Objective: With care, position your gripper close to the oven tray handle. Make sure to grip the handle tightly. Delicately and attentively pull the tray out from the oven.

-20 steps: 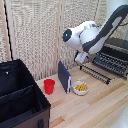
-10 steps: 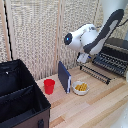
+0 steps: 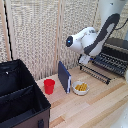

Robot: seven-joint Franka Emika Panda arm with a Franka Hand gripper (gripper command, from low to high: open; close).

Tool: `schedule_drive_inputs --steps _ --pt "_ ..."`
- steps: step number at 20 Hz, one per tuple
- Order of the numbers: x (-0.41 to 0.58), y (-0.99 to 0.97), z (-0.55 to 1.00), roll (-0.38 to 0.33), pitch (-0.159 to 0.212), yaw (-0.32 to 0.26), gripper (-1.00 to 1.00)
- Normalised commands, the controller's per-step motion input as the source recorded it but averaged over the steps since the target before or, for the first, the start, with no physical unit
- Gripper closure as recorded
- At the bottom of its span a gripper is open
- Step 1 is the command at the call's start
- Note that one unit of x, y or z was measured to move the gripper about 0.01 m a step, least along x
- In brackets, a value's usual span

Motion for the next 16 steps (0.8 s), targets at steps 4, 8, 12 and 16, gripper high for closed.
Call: schedule_drive_inputs --steps 4,8,12,16 --pt "0.119 -0.51 -0.09 -0.054 -0.019 0.025 -1.00" --pt "0.061 -0.54 -0.08 -0.063 -0.014 0.026 -1.00" --pt "0.000 -0.55 -0.05 -0.089 -0.009 0.002 -1.00" --pt "-0.011 -0.50 0.00 -0.134 -0.001 0.000 -1.00"
